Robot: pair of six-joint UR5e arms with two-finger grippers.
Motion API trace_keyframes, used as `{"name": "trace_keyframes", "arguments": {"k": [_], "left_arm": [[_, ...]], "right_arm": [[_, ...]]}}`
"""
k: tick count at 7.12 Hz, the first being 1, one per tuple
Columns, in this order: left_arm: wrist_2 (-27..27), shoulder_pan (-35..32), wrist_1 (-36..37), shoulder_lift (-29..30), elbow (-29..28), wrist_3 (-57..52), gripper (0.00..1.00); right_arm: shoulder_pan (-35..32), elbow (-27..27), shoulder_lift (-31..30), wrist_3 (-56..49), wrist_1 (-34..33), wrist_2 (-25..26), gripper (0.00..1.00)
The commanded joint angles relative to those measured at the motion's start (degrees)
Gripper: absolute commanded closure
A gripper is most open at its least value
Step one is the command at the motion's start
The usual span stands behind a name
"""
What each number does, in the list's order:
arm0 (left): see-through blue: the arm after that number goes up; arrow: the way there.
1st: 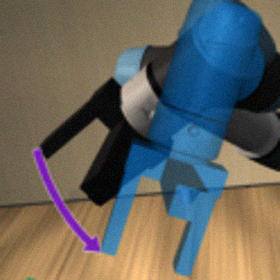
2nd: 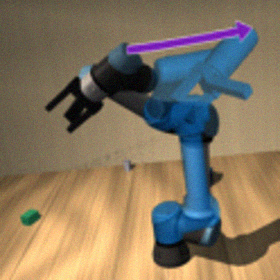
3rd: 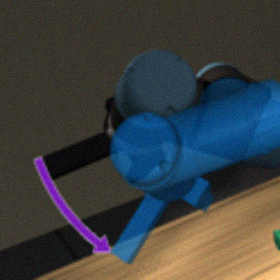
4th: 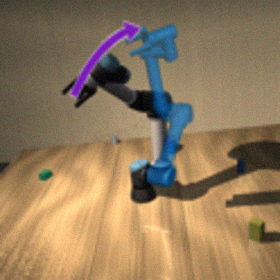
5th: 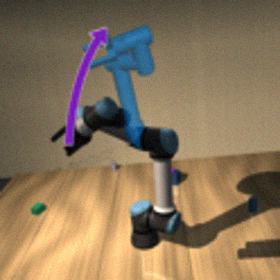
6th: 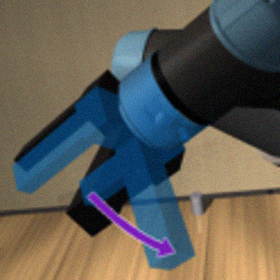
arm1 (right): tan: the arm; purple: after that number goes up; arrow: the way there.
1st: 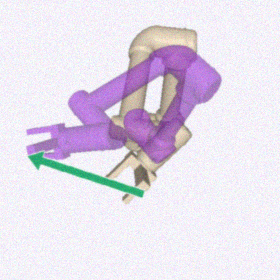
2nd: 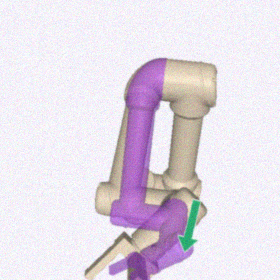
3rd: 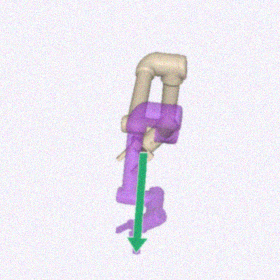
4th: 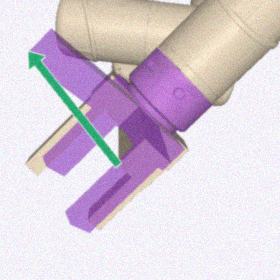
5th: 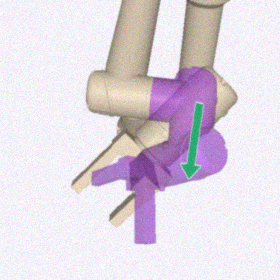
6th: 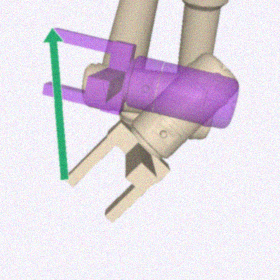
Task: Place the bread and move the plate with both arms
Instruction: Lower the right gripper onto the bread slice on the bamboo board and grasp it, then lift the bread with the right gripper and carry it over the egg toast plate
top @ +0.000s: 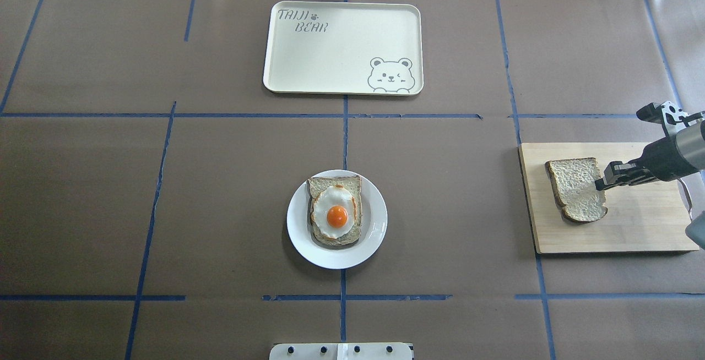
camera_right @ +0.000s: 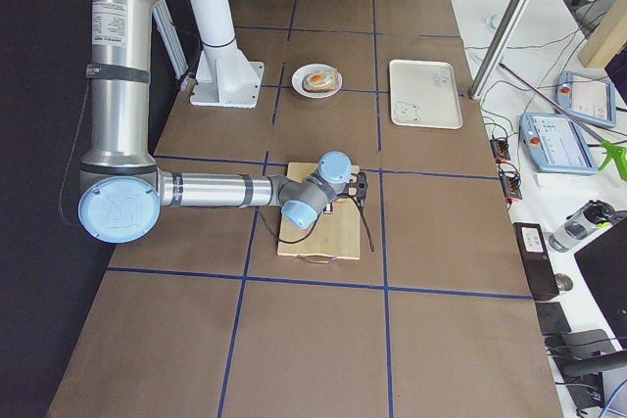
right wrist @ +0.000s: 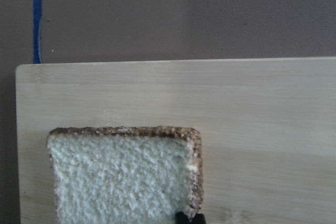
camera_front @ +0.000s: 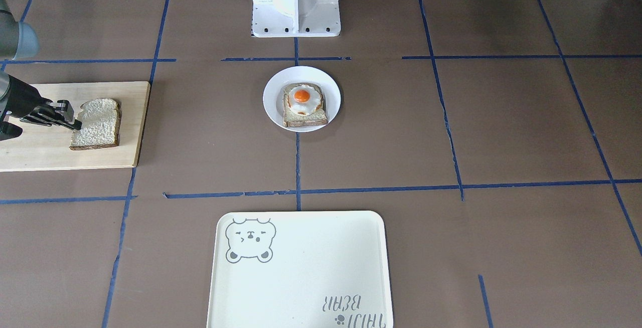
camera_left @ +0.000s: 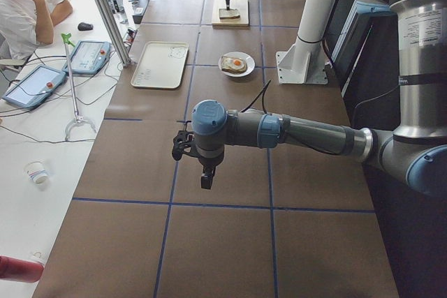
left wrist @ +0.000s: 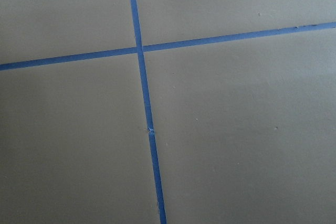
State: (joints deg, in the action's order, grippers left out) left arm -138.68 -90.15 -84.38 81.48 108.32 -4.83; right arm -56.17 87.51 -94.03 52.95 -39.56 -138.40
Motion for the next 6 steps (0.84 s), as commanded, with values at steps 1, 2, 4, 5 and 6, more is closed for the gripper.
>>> {"name": "trace_keyframes", "arguments": {"k": [1, 2, 4, 5, 6], "left_arm": [[-0.18, -0.03, 0.09, 0.00, 0.66, 0.17, 0.00], [-0.18, -0.03, 0.09, 0.00, 0.66, 0.17, 0.00], [-0.27, -0.03, 0.09, 0.00, 1.10, 0.17, 0.00], [-0.27, -0.03, 0.18, 0.00, 1.10, 0.17, 0.00], [-0.27, -0.03, 0.18, 0.00, 1.19, 0.17, 0.00]], "right_arm": [[0.01, 1.07, 0.25, -0.13, 0.19, -0.03, 1.00], [0.01, 3.78, 0.60, -0.04, 0.19, -0.64, 1.00], [0.01, 9.93, 1.21, 0.31, 0.19, -3.00, 1.00], [0.18, 12.92, 3.22, 6.66, 0.27, -4.33, 1.00], [2.53, 14.16, 8.20, 15.34, 0.36, -4.34, 1.00]]}}
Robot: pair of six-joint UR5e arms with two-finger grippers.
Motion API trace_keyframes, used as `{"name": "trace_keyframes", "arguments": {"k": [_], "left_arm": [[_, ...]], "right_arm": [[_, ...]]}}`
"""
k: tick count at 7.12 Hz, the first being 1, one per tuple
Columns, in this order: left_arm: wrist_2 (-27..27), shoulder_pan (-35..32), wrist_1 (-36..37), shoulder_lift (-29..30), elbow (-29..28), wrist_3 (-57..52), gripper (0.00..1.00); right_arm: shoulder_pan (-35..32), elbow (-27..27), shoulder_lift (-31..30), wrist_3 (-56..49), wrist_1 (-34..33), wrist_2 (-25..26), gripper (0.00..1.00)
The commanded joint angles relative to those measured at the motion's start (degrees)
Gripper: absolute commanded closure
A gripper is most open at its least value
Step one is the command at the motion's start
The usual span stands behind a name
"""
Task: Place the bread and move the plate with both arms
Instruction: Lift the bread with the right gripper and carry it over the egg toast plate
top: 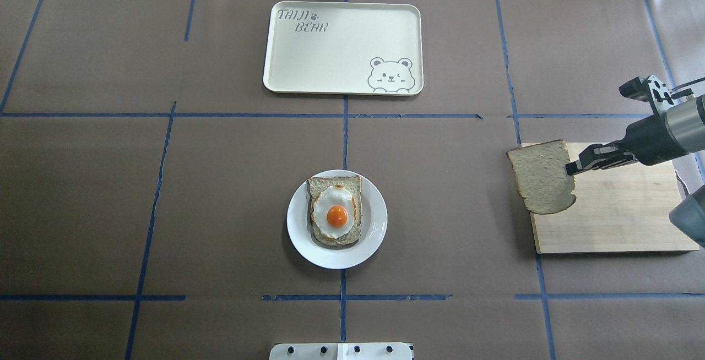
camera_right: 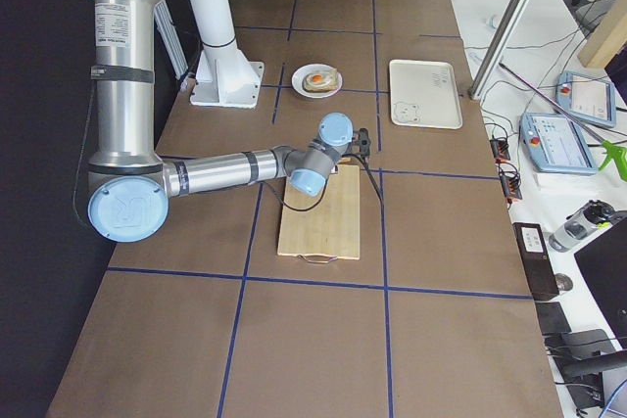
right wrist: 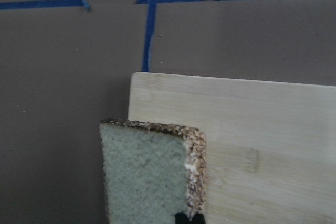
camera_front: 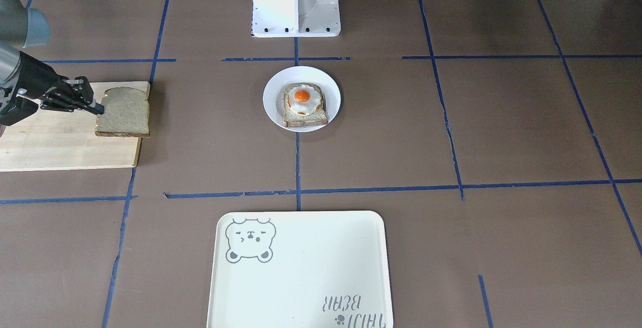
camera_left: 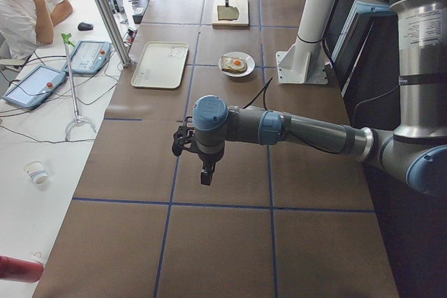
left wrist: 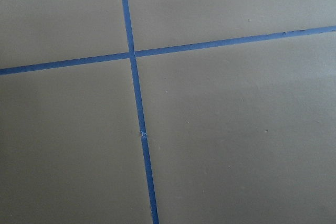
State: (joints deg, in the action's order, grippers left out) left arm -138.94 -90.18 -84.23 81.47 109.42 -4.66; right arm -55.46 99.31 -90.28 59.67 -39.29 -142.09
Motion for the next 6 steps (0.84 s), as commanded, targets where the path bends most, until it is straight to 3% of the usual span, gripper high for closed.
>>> {"name": "trace_keyframes", "arguments": {"k": [1, 3, 6], "left_arm": [[-0.79, 0.00, 0.12, -0.09, 0.01, 0.00, 0.00], [-1.07, 0.00, 0.12, -0.35, 0.62, 0.00, 0.00], [-1.15, 0.00, 0.21, -0.44, 1.15, 0.00, 0.00]], "right_arm": [[5.68, 3.08, 8.50, 14.80, -0.08, -0.04, 1.00], [16.55, 2.65, 16.51, 27.21, -0.08, 8.78, 1.00], [27.92, -3.12, 25.39, 29.44, -0.52, 22.77, 1.00]]}}
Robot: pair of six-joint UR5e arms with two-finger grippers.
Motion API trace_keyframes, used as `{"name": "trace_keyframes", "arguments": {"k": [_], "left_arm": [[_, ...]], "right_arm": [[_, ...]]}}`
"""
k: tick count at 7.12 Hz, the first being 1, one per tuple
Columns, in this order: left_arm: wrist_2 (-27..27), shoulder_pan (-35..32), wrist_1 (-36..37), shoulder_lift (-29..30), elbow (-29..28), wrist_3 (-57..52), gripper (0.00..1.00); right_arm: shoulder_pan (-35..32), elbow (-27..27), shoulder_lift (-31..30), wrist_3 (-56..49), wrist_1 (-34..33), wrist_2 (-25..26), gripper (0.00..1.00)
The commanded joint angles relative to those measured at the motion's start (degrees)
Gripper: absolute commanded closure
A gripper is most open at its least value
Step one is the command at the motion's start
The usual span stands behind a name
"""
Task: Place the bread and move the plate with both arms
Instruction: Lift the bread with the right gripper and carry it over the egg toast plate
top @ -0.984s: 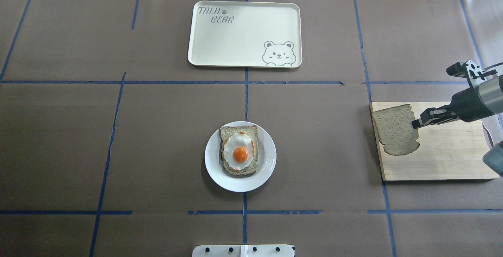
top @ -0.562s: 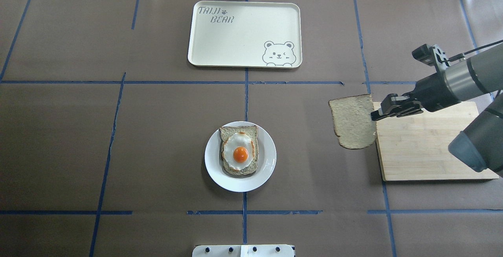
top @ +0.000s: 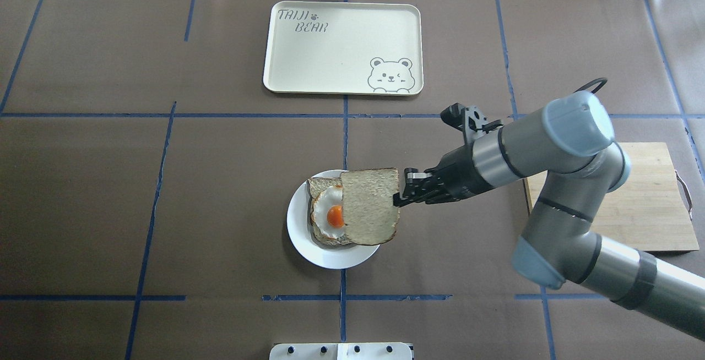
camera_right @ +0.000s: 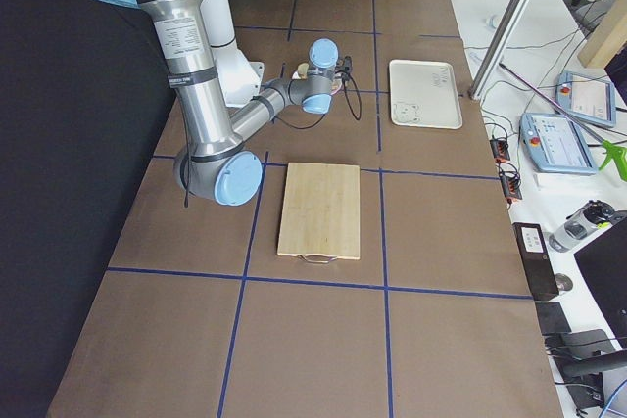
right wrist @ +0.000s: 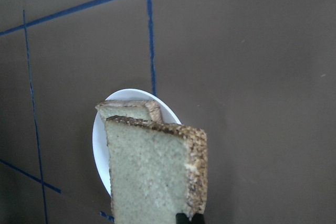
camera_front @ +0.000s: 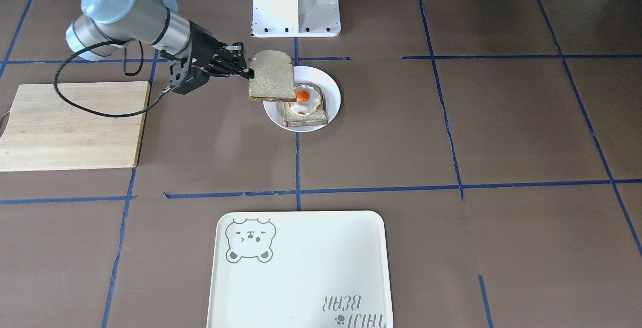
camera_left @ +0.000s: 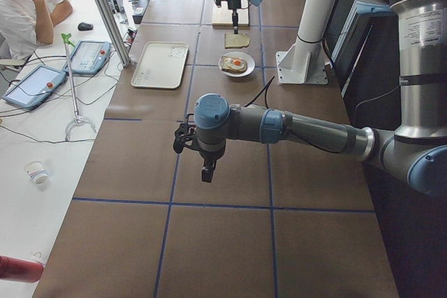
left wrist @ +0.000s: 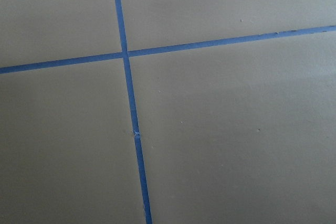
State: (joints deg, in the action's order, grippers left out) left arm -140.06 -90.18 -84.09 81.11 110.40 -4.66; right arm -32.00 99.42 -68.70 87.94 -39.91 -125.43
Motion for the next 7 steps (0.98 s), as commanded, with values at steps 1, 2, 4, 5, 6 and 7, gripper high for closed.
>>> {"name": "trace_keyframes", "arguments": {"k": [1, 2, 4, 5, 6, 7], "left_arm": [[-0.04, 0.00, 0.07, -0.07, 0.26, 0.00, 0.00], [-0.04, 0.00, 0.07, -0.16, 0.26, 0.00, 0.00], [-0.13, 0.00, 0.07, -0.25, 0.61, 0.00, 0.00], [-0.13, 0.00, 0.07, -0.25, 0.78, 0.00, 0.00], [-0.13, 0.00, 0.07, -0.33, 0.87, 0.00, 0.00], [-0.13, 0.00, 0.33, -0.51, 1.57, 0.09, 0.00]], "right_arm": [[5.45, -5.79, 5.84, 1.27, 0.10, 8.25, 1.00], [5.46, -7.38, 6.29, 0.92, 0.27, 8.88, 1.00], [5.46, -8.27, 6.12, 0.39, 0.36, 9.59, 1.00], [4.67, -8.19, 6.12, 0.13, 0.36, 9.59, 1.00], [3.97, -8.19, 6.21, -1.01, 0.45, 9.59, 1.00], [3.96, -8.19, 6.03, -1.02, 0.45, 9.59, 1.00]]}}
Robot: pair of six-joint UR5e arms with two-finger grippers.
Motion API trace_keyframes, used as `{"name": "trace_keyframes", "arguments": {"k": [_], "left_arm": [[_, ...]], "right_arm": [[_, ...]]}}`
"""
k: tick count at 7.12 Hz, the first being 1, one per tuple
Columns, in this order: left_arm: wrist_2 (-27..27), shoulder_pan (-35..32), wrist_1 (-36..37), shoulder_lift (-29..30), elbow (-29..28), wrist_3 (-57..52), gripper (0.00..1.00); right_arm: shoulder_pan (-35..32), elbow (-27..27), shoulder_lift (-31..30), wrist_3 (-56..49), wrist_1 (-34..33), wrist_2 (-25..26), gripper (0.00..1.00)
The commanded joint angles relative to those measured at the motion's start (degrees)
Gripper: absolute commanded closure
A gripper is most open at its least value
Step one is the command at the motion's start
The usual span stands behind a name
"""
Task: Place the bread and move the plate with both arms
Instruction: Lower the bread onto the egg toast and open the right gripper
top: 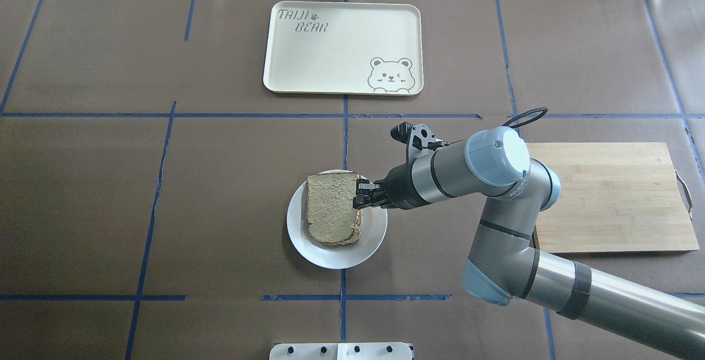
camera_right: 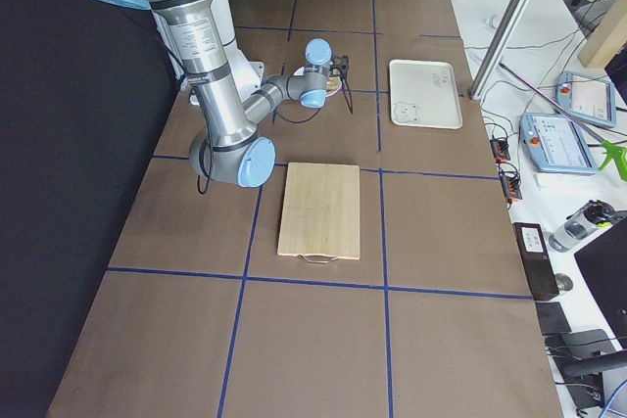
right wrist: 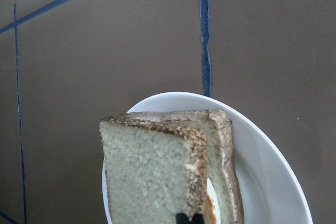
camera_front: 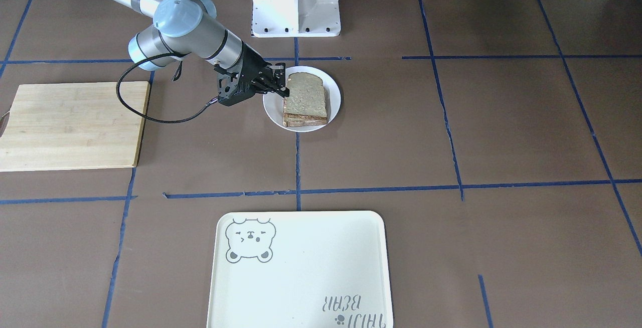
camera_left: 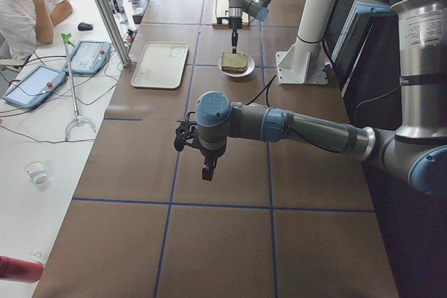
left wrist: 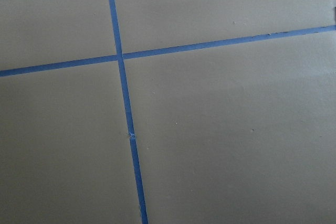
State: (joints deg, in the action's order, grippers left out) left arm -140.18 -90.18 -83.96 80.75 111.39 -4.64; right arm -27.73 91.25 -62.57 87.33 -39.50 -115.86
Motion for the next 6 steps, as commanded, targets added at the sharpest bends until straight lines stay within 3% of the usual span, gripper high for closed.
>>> {"name": "trace_keyframes", "arguments": {"k": [1, 3, 4, 6], "left_arm": [[0.00, -0.09, 0.20, -0.24, 0.85, 0.59, 0.00], [0.00, -0.09, 0.20, -0.16, 1.11, 0.59, 0.00], [0.00, -0.09, 0.29, -0.24, 1.29, 0.59, 0.00], [0.00, -0.09, 0.29, -0.25, 1.29, 0.68, 0.00]], "right_arm": [[-0.22, -0.11, -0.01, -0.32, -0.05, 0.02, 1.00], [0.48, -0.64, -0.19, -0.32, -0.05, 0.10, 0.98], [0.48, -0.64, -0.19, -0.41, 0.03, 0.19, 0.92], [0.48, -0.64, -0.19, -4.26, -0.05, 0.19, 0.57]]}}
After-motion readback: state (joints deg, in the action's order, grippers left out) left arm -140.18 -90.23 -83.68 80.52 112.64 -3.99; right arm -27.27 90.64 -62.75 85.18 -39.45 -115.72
